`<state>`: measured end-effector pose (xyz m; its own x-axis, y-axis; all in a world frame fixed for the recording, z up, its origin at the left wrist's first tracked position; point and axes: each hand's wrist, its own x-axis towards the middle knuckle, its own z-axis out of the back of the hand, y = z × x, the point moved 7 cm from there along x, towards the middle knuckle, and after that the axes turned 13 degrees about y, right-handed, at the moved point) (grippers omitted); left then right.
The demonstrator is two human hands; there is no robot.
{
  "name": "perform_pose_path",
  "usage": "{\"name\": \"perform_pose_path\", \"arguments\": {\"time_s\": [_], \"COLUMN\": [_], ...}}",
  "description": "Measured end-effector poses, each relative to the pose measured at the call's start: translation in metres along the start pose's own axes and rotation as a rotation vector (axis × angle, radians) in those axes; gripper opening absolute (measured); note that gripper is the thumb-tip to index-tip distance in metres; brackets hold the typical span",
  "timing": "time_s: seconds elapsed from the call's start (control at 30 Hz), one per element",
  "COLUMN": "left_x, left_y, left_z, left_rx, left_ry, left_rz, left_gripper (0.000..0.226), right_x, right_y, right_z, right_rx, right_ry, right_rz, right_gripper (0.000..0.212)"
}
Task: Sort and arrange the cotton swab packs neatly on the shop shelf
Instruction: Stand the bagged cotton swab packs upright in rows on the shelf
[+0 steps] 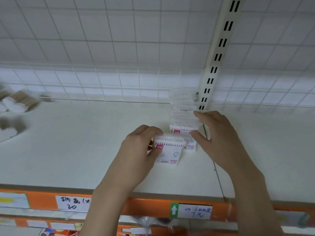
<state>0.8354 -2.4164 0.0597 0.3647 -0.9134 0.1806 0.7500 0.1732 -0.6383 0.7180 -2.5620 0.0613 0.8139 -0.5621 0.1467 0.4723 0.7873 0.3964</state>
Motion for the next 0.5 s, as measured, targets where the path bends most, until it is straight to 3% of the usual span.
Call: {"name": "perform_pose_path", "arguments": {"time_s": [0.37, 0.5], "left_x": [0.030, 0.029], "left_y": [-0.024, -0.017], "left_z": [-0.032, -0.031], "left_rx": [0.030, 0.033], "left_ry": [0.002, -0.001], "left_rz": [-0.046, 0.005], "left_gripper": [0.034, 0.051], "right_x": [-0.037, -0.037], "right_y": [-0.021, -0.007], "right_z": [0.016, 0.017], "right_rx": [0.066, 0.081], "right_ry": [-0.054, -0.078], "right_rz": [-0.061, -0.040], "right_gripper": [0.033, 0.031]}}
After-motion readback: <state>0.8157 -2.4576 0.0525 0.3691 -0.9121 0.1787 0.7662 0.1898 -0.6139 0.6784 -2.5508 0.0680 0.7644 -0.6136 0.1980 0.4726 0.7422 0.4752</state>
